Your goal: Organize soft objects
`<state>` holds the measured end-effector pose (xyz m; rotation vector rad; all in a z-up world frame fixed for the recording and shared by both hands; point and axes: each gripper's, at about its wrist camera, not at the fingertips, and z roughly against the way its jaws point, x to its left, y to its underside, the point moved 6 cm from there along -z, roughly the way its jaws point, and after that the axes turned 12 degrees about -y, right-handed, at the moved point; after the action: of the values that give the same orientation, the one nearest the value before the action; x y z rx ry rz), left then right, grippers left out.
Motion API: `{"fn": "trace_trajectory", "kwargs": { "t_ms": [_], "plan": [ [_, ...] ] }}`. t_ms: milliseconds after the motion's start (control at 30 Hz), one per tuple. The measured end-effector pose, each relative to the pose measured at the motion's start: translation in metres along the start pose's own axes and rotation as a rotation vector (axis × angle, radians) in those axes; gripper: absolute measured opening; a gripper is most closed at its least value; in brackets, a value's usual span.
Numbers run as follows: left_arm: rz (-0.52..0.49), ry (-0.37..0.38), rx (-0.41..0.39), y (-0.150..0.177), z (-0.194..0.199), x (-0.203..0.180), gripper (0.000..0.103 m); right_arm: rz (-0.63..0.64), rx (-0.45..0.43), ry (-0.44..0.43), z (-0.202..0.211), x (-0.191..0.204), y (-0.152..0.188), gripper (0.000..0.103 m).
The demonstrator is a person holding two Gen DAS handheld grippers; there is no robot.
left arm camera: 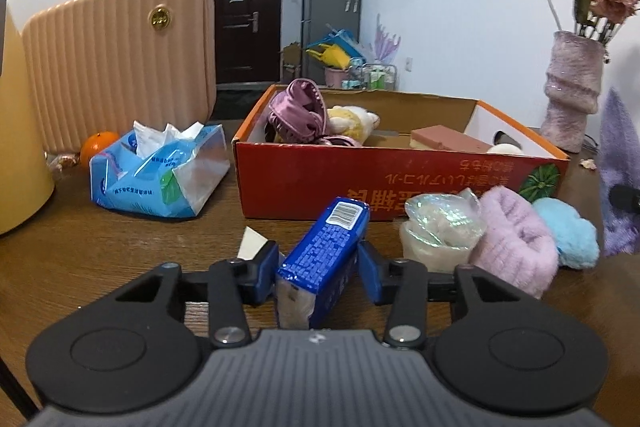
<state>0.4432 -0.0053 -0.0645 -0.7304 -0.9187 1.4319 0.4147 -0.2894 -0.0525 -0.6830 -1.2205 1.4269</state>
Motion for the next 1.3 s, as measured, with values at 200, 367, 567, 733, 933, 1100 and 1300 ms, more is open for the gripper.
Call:
{"fn": "trace_trajectory", "kwargs": {
  "t_ms": [200, 367, 567, 733, 933, 1100, 1300],
  "plan": [
    [-0.002, -0.03, 0.026, -0.002, -0.015, -0.01, 0.027, 0.006, 0.002, -0.003, 0.0, 0.0, 0.0, 0.032],
    [-0.045, -0.04, 0.014, -0.001, -0.014, -0.019, 0.024, 0.018, 0.0, -0.003, 0.0, 0.002, 0.0, 0.032],
    [-0.017, -0.063, -0.009, -0.003, -0.006, -0.017, 0.024, 0.044, -0.008, -0.002, 0.001, 0.004, 0.0, 0.032],
    [0.005, -0.072, -0.061, -0.008, 0.01, -0.018, 0.024, 0.055, -0.023, -0.004, 0.004, 0.006, -0.001, 0.032],
    [0.063, -0.077, -0.111, -0.018, 0.031, -0.015, 0.024, 0.058, -0.042, -0.008, 0.005, 0.007, -0.004, 0.032],
    [0.102, -0.084, -0.146, -0.026, 0.045, -0.015, 0.024, 0.066, -0.064, -0.012, 0.008, 0.009, -0.007, 0.032],
    [0.124, -0.079, -0.176, -0.033, 0.055, -0.021, 0.024, 0.096, -0.09, -0.019, 0.01, 0.016, -0.009, 0.032]
  ]
}}
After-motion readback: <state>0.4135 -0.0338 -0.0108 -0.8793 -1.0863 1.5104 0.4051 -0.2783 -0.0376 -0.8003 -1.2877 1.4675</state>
